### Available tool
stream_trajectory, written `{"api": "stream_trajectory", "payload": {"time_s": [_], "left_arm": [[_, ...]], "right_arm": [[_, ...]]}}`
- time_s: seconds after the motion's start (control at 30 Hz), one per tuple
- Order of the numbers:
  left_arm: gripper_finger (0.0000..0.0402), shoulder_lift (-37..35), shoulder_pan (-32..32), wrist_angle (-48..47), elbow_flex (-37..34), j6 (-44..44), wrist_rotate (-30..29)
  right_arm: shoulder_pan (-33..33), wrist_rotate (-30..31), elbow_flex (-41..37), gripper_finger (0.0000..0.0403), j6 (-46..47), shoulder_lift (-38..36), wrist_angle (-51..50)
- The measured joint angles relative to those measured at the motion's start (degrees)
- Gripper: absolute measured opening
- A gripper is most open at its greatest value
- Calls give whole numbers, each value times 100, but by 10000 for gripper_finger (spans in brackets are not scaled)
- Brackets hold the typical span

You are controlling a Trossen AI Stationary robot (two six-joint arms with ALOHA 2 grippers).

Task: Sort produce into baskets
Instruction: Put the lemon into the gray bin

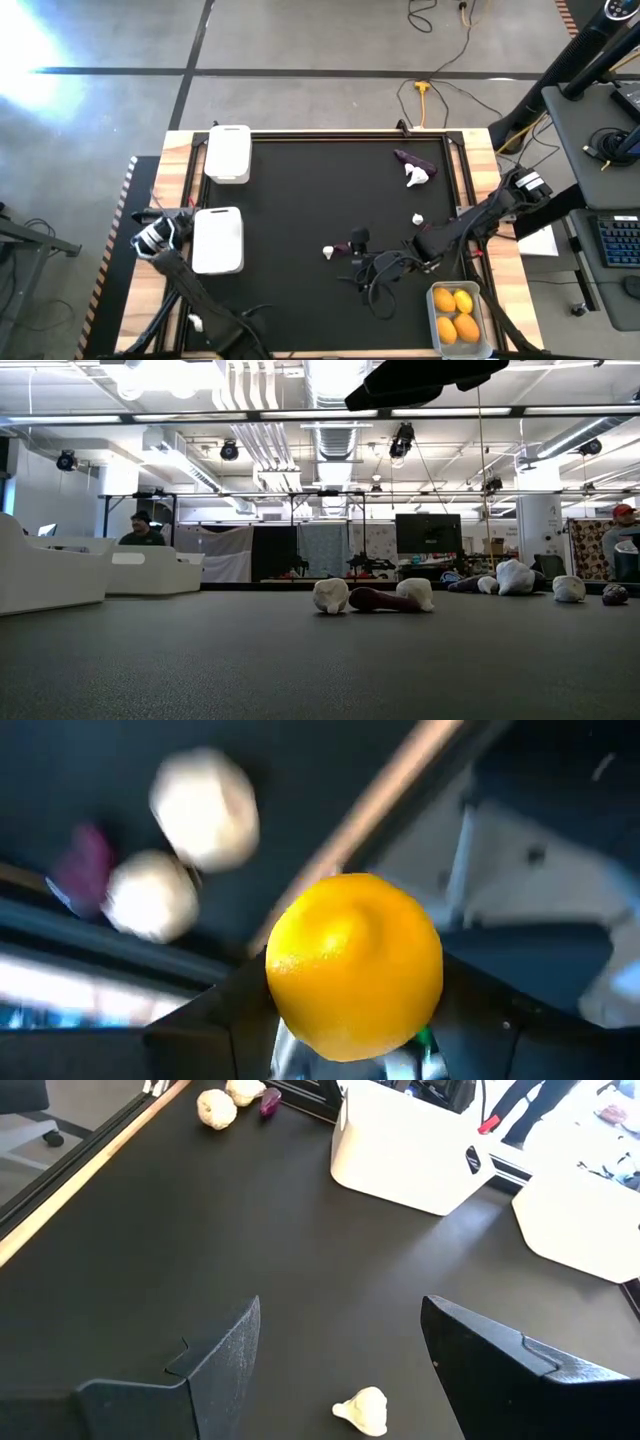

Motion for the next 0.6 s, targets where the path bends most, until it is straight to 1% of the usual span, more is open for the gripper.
{"api": "stream_trajectory", "payload": {"time_s": [0.1, 0.17, 0.33, 0.4, 0.47, 0.53, 0.6], "left_arm": [[197, 0, 272, -270, 423, 644, -1253], [197, 0, 535, -270, 509, 1292, -1858], [197, 0, 1447, -212, 174, 3483, -3198], [197, -27, 1922, -85, -98, 4263, -3540], [197, -103, 2465, 303, -470, 4999, -3816], [197, -245, 3059, 1021, -946, 5616, -3950], [201, -377, 3651, 1869, -1446, 6068, -3911]], "right_arm": [[-13, 2, -2, 270, 2, 0, -2], [-25, 0, 0, 270, 4, 0, -9], [-25, 54, 0, 270, 11, -7, -479], [-25, 233, 17, 270, 42, -15, -793], [-25, 560, 27, 270, 150, -40, -1084], [-36, 917, 33, 270, 308, -44, -1274], [-54, 1149, 28, 270, 443, -44, -1493]]}}
